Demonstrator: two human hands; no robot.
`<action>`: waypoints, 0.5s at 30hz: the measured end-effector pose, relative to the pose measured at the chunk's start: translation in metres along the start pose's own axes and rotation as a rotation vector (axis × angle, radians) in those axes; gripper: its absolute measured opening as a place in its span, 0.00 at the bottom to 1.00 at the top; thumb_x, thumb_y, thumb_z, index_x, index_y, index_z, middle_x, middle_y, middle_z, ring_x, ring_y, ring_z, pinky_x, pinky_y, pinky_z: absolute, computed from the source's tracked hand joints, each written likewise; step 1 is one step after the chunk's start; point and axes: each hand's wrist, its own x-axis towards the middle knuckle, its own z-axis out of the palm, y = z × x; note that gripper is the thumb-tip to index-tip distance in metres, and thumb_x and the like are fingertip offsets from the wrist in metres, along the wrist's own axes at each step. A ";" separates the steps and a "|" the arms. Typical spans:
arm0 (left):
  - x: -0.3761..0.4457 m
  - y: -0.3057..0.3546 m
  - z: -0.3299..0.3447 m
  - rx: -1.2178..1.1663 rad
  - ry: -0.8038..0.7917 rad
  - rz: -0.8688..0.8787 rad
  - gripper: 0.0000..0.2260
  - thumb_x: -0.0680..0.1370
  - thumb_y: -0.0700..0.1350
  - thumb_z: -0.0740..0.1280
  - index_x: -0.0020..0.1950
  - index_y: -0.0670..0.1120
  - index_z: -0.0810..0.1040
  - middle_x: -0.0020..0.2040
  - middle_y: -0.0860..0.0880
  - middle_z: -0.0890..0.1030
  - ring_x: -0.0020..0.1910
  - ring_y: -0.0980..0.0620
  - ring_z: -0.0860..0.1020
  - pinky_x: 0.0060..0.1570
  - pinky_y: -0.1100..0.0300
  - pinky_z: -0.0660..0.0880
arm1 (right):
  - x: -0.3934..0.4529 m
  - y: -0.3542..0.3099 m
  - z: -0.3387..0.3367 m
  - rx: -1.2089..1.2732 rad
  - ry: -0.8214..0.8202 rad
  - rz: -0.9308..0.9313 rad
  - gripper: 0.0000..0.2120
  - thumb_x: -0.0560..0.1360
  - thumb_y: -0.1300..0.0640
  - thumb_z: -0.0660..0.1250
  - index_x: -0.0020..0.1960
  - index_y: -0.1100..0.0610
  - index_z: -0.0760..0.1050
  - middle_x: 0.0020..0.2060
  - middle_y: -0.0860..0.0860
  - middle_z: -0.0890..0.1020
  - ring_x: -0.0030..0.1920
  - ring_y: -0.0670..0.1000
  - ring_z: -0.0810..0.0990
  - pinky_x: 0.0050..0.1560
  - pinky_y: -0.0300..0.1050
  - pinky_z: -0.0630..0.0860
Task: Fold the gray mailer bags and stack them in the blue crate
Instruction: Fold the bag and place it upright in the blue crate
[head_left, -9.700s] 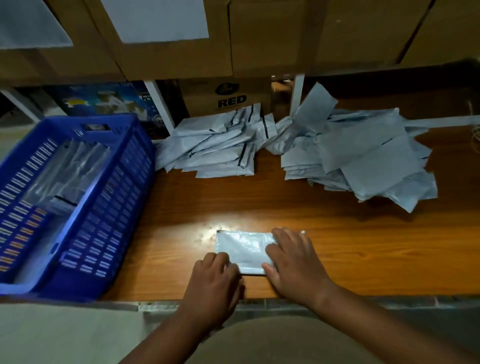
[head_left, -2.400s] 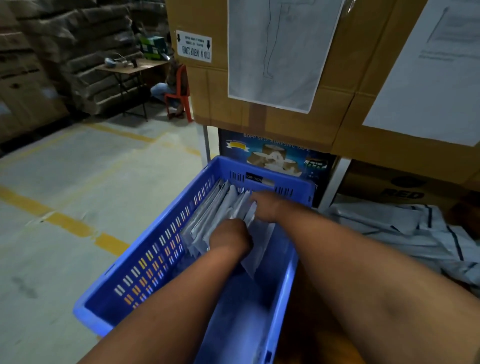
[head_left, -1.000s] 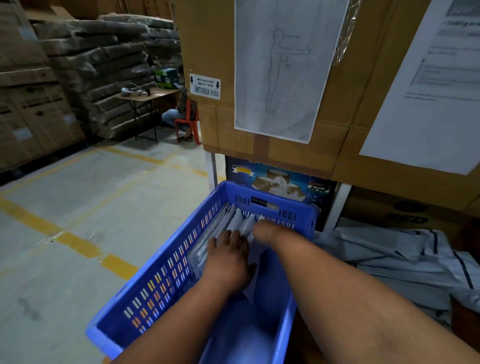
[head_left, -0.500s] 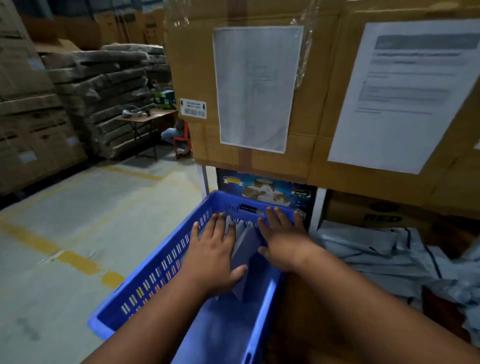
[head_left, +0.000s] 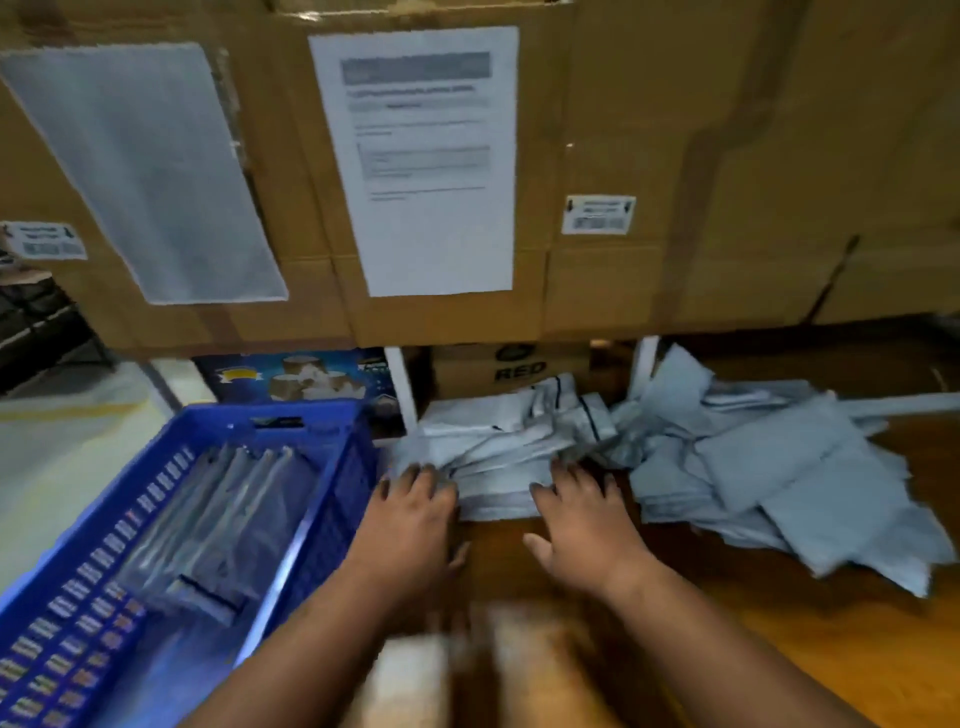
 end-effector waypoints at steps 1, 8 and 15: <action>0.004 0.013 0.011 -0.005 -0.065 0.005 0.33 0.78 0.68 0.62 0.78 0.51 0.66 0.78 0.43 0.67 0.77 0.39 0.67 0.76 0.40 0.66 | -0.008 0.015 0.009 0.016 -0.023 0.026 0.35 0.80 0.33 0.61 0.82 0.47 0.62 0.84 0.56 0.55 0.84 0.61 0.52 0.80 0.71 0.52; 0.024 0.063 0.054 -0.103 -0.226 0.004 0.33 0.79 0.64 0.66 0.80 0.52 0.64 0.78 0.44 0.66 0.72 0.40 0.72 0.69 0.45 0.73 | -0.024 0.059 0.046 0.043 -0.122 0.119 0.33 0.81 0.38 0.64 0.82 0.48 0.62 0.84 0.57 0.57 0.83 0.63 0.56 0.80 0.67 0.57; 0.068 0.041 0.061 -0.174 -0.123 -0.007 0.25 0.81 0.55 0.67 0.76 0.52 0.69 0.74 0.46 0.72 0.69 0.43 0.74 0.64 0.48 0.76 | 0.030 0.029 0.020 0.003 0.054 0.026 0.20 0.80 0.52 0.64 0.72 0.51 0.71 0.70 0.57 0.70 0.68 0.63 0.72 0.61 0.60 0.75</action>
